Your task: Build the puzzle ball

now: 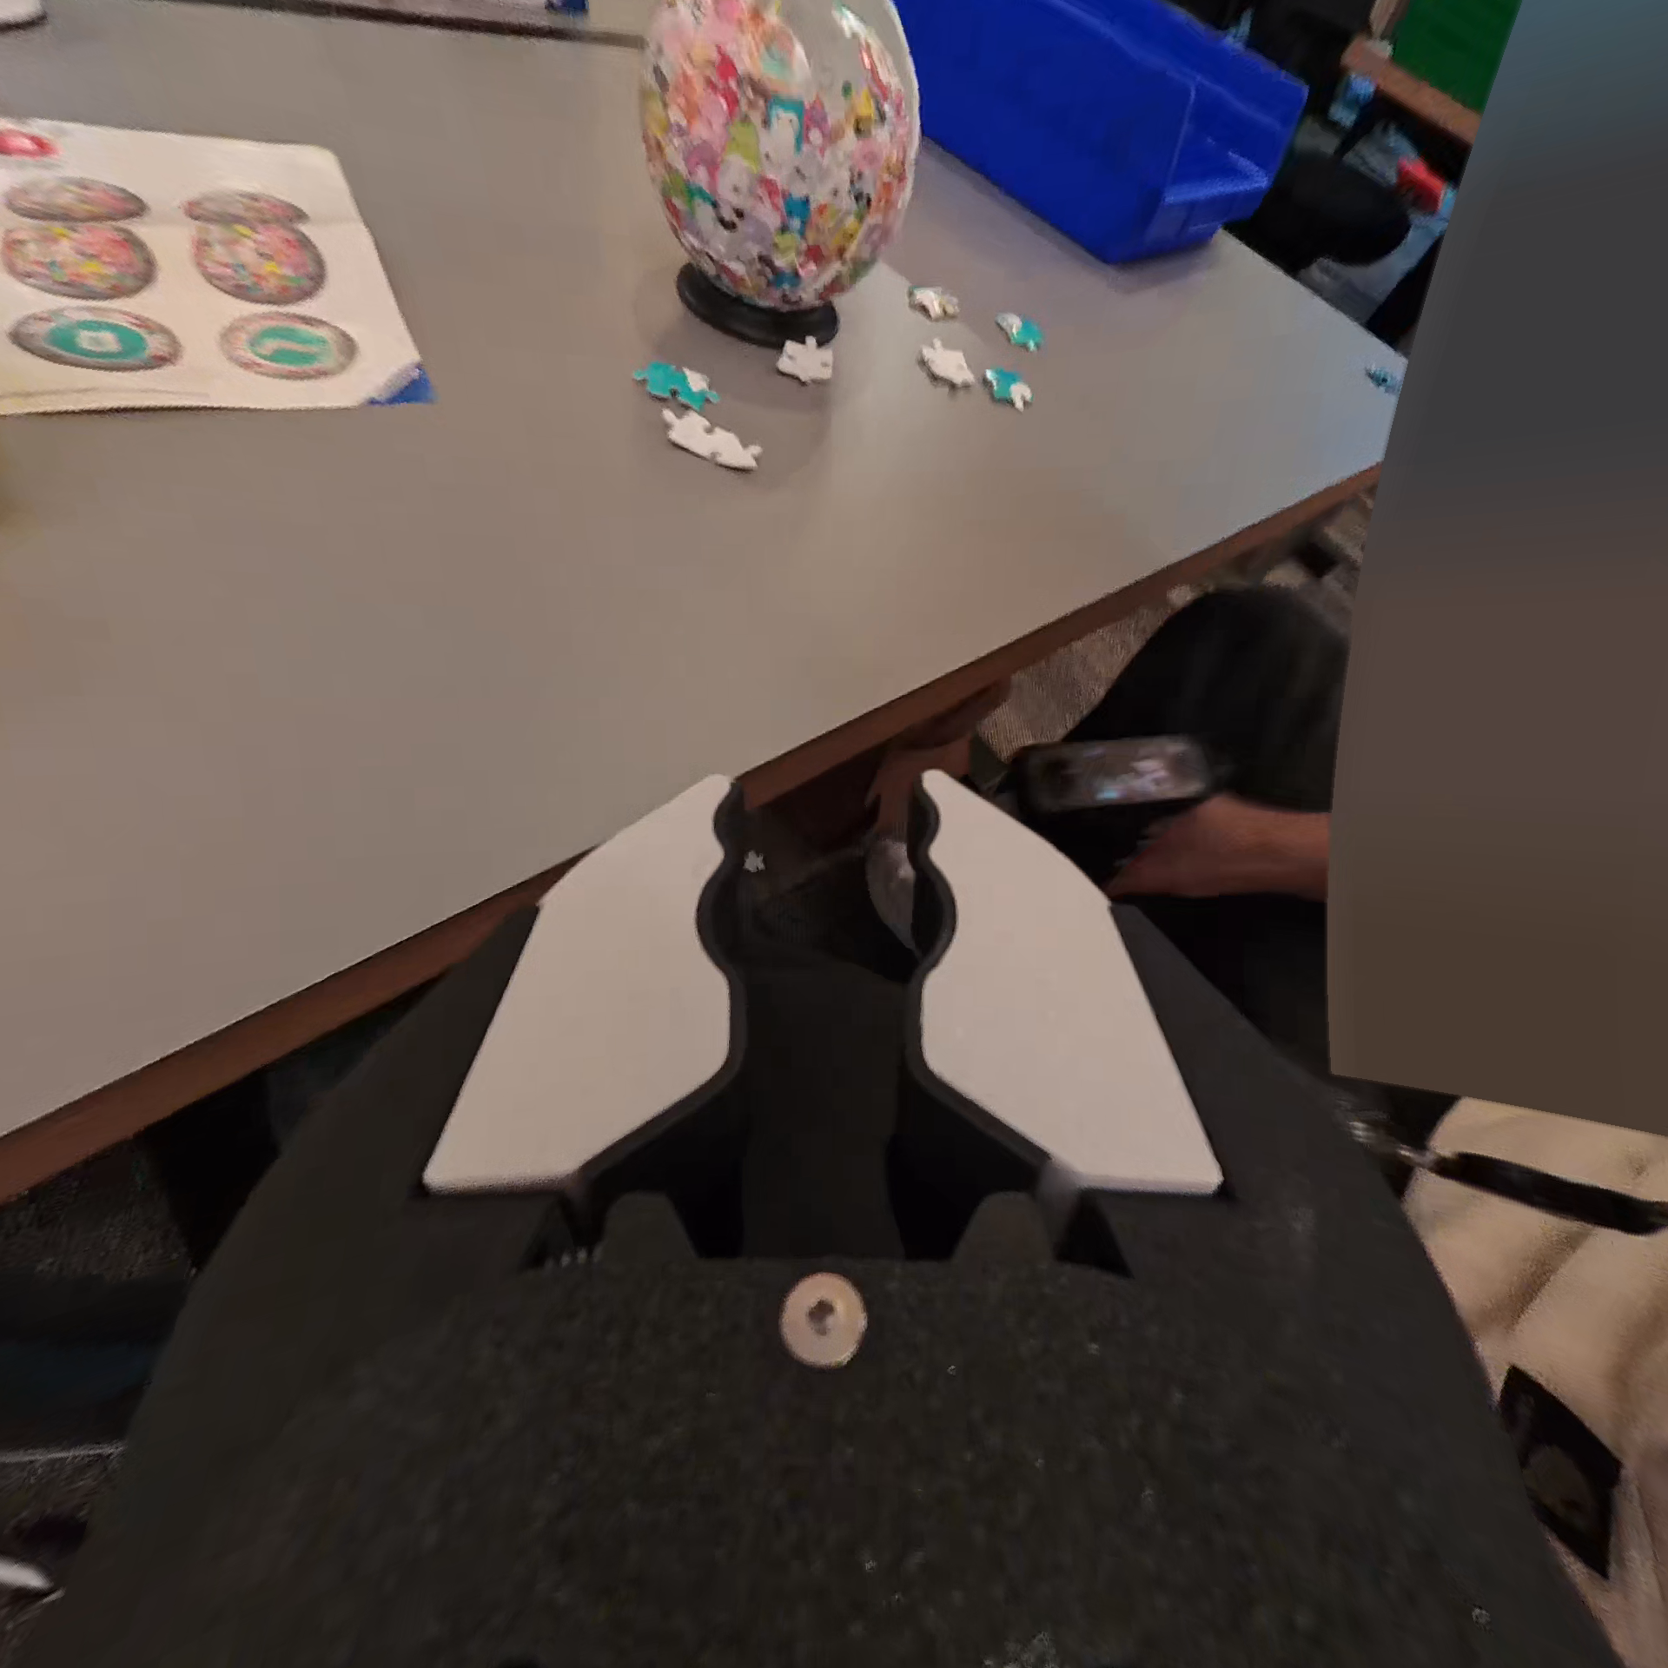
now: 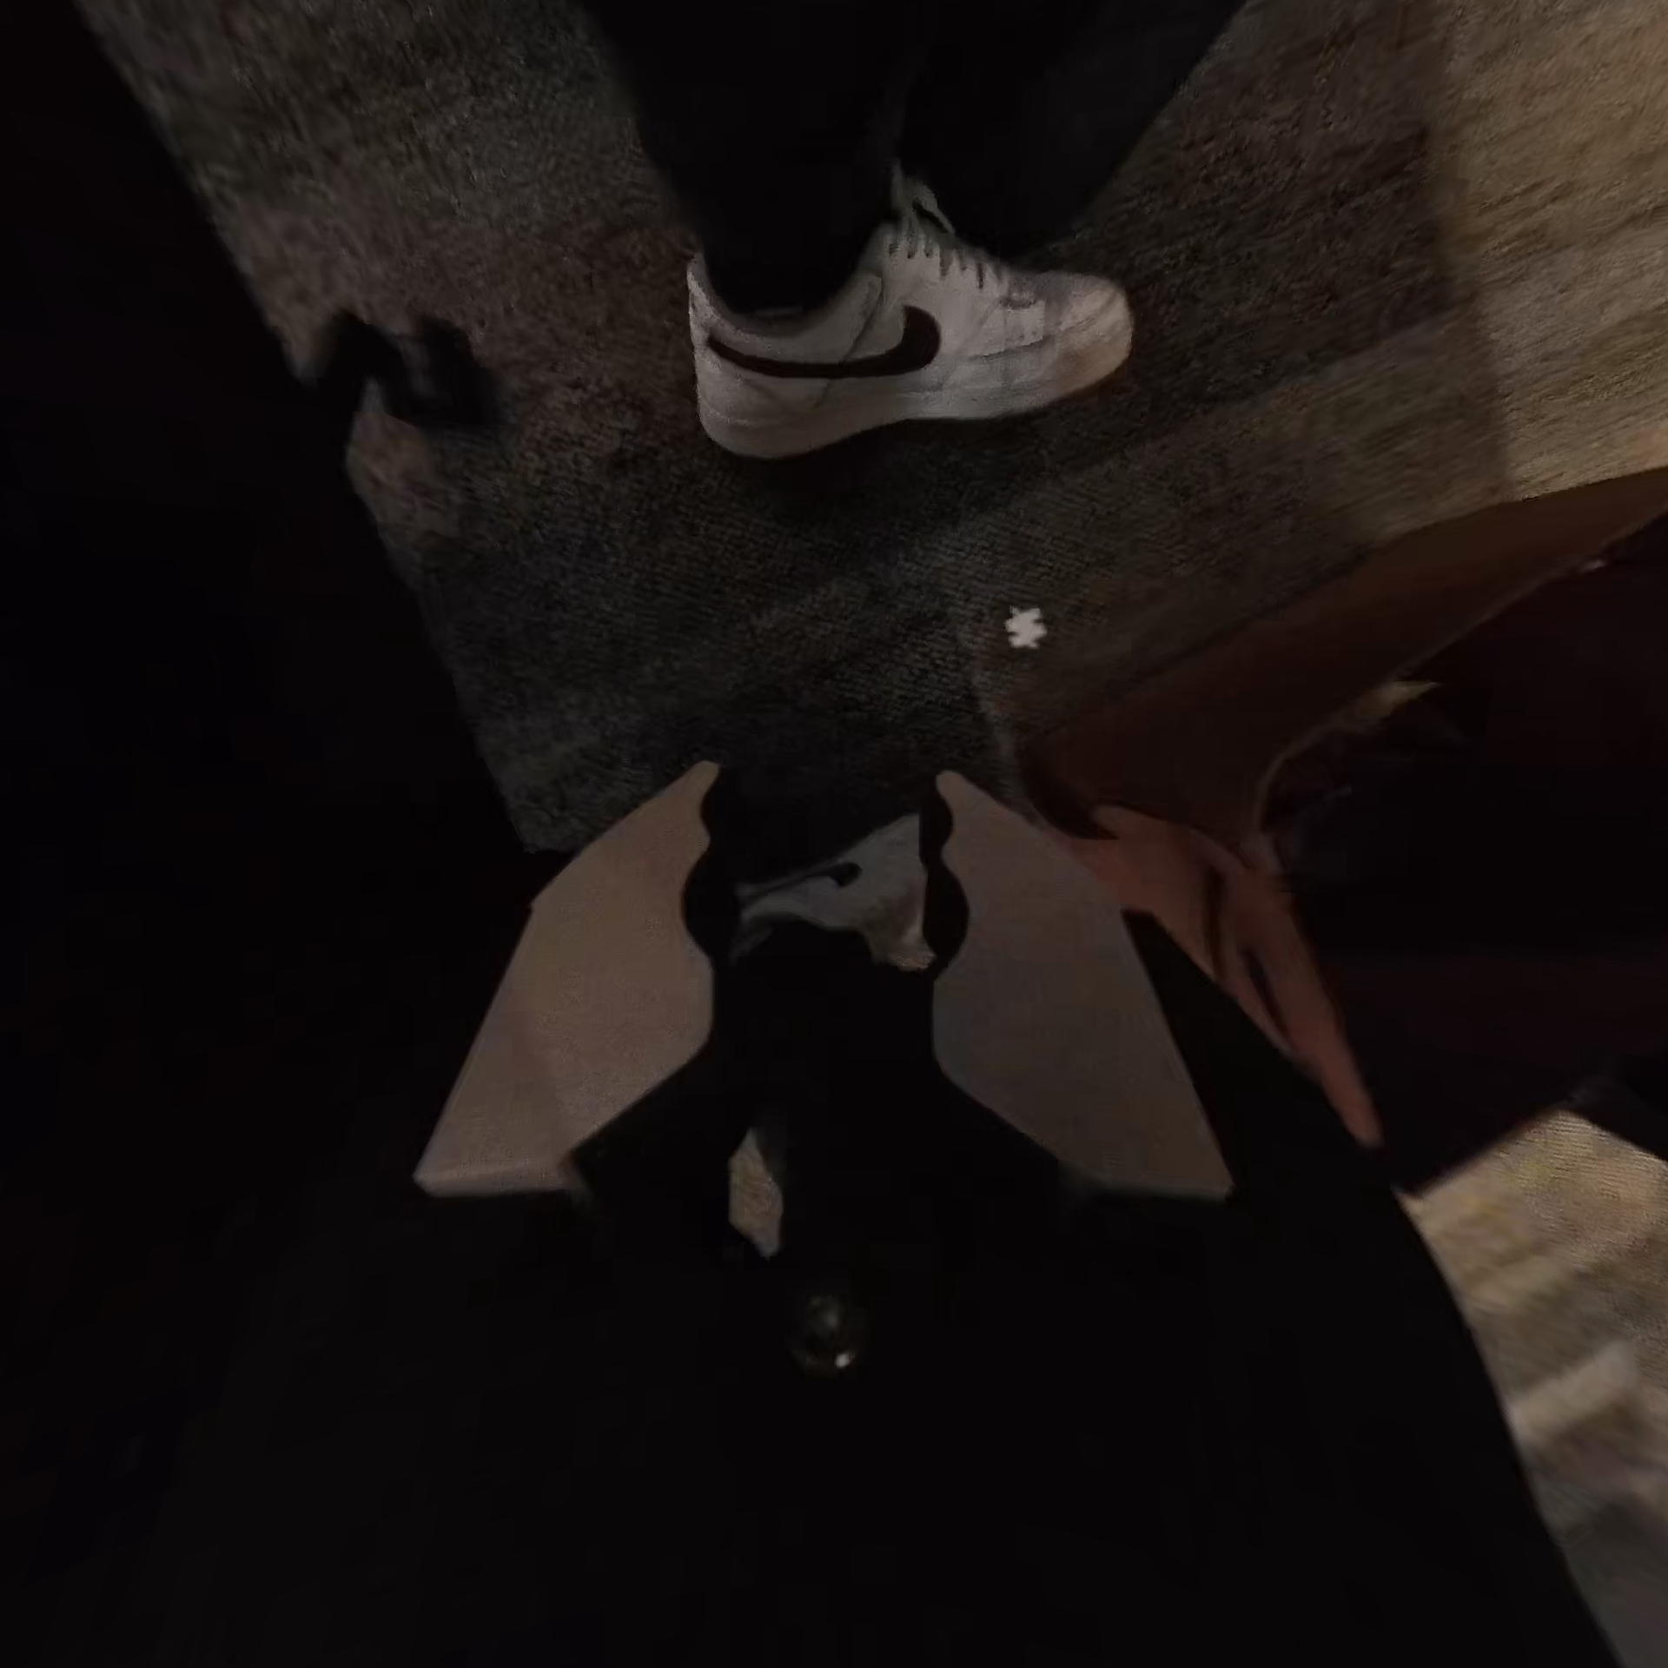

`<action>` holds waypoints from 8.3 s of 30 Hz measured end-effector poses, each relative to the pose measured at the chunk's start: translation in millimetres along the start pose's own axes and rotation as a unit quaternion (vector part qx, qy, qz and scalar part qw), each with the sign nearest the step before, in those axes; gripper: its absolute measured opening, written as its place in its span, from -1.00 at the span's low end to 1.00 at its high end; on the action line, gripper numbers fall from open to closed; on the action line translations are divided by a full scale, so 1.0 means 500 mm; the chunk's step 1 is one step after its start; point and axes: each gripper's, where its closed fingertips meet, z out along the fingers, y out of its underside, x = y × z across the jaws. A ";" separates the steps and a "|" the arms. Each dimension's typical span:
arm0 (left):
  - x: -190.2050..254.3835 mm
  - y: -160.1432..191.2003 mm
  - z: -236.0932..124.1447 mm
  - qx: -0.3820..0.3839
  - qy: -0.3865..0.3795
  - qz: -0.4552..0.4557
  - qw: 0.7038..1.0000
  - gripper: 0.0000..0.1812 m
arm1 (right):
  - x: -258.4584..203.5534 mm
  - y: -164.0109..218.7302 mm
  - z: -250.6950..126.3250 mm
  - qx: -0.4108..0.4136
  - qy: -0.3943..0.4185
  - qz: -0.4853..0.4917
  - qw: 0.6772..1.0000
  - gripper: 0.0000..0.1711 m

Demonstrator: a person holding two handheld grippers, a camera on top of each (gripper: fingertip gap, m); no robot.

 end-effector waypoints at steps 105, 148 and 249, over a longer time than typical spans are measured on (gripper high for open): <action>0.390 0.051 0.056 -0.192 0.523 -0.002 0.831 -0.98 | -0.174 -0.250 -0.643 0.354 -0.859 0.228 0.291 -0.69; -0.055 -0.068 0.369 -0.313 0.319 -0.058 0.893 -0.98 | 0.559 -0.409 -0.513 0.243 -0.138 -0.252 0.926 -0.41; 0.049 -0.080 0.482 -0.149 0.073 0.085 0.982 -0.93 | 0.369 -0.119 -0.381 0.212 -0.102 0.030 0.972 -0.99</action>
